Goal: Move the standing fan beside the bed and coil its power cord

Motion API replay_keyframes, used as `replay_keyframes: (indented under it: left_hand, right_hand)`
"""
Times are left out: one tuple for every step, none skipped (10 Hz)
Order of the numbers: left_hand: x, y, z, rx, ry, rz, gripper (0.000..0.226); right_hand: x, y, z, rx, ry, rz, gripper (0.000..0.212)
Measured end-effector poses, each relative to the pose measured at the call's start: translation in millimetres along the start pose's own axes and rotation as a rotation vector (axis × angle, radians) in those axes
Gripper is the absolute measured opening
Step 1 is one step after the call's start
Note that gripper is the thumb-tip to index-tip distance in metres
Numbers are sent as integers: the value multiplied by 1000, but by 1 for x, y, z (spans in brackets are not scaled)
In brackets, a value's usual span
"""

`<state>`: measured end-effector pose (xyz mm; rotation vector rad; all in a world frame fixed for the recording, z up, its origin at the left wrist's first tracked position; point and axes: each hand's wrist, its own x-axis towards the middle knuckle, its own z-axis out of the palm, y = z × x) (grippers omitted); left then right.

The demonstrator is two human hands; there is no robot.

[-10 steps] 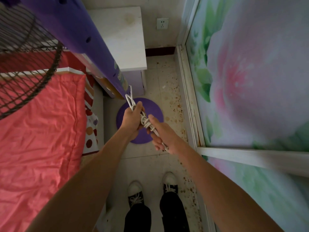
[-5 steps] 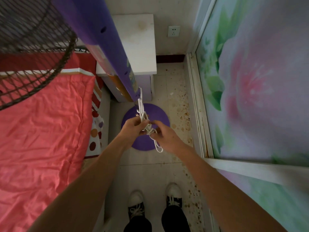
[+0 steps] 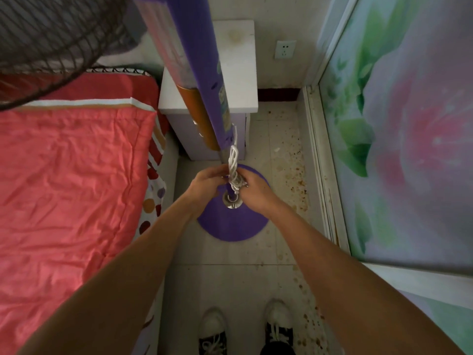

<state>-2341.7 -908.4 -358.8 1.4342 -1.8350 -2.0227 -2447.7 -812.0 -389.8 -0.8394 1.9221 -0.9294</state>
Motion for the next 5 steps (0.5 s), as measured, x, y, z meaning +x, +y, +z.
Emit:
replay_keyframes:
  left_hand:
    - [-2,2,2,-22,-7,-8,42]
    - [-6,5,2,-80,-14,-11,44]
    - [-12,12,0,-77,-28,-26,47]
    - [-25,20,-2,-90,-19,-54,45]
    - [-44,37,-11,-96,-11,-67,45]
  right_hand:
    - [1,-3,-2,-14,16,0,41]
    - [1,-8,-7,5,43,6,35]
    - [-2,-13,-15,24,58,50,38]
    - [-17,-19,-25,20,43,94,46]
    - [-39,-42,-40,19,76,107,45]
